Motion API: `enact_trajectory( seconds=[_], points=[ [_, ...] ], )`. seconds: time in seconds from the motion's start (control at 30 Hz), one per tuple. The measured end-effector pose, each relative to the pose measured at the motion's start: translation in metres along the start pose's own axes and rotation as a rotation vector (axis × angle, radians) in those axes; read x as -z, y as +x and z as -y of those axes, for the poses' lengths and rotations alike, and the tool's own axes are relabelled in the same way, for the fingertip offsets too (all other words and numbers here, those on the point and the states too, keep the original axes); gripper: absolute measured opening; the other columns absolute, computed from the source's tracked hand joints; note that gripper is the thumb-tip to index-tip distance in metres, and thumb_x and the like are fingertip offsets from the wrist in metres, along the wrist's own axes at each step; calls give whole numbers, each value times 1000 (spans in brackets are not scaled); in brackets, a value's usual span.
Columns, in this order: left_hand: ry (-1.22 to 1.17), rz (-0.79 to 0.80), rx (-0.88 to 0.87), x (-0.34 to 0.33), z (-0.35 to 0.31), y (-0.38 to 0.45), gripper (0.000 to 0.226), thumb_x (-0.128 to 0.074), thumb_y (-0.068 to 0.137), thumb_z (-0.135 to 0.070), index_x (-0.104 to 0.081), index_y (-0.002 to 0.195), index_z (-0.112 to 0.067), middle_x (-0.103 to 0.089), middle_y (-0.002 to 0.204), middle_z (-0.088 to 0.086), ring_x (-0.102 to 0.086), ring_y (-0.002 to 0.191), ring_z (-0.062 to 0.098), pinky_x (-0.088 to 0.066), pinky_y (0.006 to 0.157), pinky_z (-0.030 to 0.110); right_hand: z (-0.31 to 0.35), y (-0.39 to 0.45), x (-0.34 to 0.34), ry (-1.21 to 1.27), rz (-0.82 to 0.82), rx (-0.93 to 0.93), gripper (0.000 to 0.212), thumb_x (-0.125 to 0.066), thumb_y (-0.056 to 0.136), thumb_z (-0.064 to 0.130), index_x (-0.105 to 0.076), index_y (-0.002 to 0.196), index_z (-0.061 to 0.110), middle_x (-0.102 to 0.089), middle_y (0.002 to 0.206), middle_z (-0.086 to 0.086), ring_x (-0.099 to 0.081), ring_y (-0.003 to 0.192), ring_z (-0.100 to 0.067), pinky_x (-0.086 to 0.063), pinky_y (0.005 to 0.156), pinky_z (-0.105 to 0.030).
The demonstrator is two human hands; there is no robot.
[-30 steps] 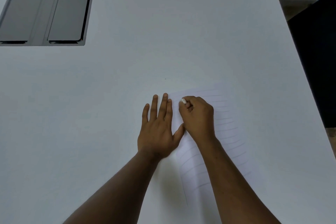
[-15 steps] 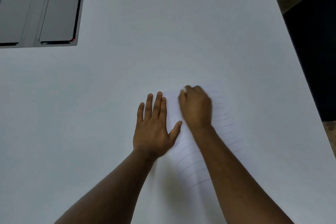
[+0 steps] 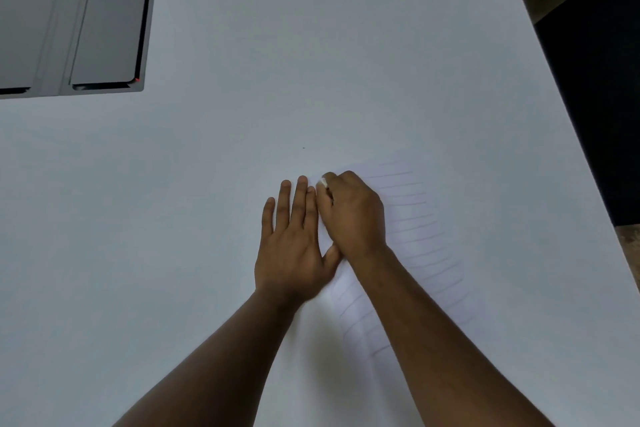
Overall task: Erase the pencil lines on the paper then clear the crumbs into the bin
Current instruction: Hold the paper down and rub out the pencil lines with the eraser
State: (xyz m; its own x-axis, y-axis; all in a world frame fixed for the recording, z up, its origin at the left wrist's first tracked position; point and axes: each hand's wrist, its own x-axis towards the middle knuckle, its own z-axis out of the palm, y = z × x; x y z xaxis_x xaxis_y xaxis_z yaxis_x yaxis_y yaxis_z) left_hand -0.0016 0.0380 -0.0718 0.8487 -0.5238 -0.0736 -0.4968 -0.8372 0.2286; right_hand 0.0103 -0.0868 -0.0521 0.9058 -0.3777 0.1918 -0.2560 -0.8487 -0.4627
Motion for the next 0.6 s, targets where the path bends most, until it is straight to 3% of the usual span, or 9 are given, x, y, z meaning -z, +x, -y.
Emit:
enact_trajectory(
  seconds=[0.1,0.27,0.37,0.5,0.6],
  points=[
    [3,7,17,2,-2,0,88,-14,100,-70,-11,163,-9,-2,172,7,8,159,25,-1,128,47,-29,15,9,-156,-160,-76,14,-66,90,19,-70,78,11,-63,71,-7,-60,56,-23,-33,51,-21],
    [-3,27,29,4,-2,0,88,-15,100,-70,-6,164,-11,4,172,4,14,158,24,0,128,48,-62,26,27,-108,-222,-234,17,-63,91,15,-71,80,6,-60,67,-9,-53,53,-22,-35,53,-22],
    [-9,17,24,3,-1,0,88,-15,100,-70,-8,164,-10,1,172,6,12,158,25,-1,128,49,-30,14,17,-37,-172,-122,16,-60,91,19,-71,83,11,-62,71,-7,-58,60,-22,-32,58,-21],
    [-31,8,-8,0,2,0,89,-22,98,-69,-9,164,-10,-3,172,8,8,158,26,-6,128,52,7,-7,-2,56,-1,18,21,-60,96,23,-74,108,13,-69,91,-3,-65,73,-17,-49,61,-24],
    [-15,12,8,1,0,0,89,-19,99,-70,-10,163,-9,-3,172,9,7,159,27,-4,128,50,-11,1,1,-79,-80,21,15,-61,95,22,-73,95,13,-66,83,-3,-63,64,-19,-47,53,-25]
  ],
)
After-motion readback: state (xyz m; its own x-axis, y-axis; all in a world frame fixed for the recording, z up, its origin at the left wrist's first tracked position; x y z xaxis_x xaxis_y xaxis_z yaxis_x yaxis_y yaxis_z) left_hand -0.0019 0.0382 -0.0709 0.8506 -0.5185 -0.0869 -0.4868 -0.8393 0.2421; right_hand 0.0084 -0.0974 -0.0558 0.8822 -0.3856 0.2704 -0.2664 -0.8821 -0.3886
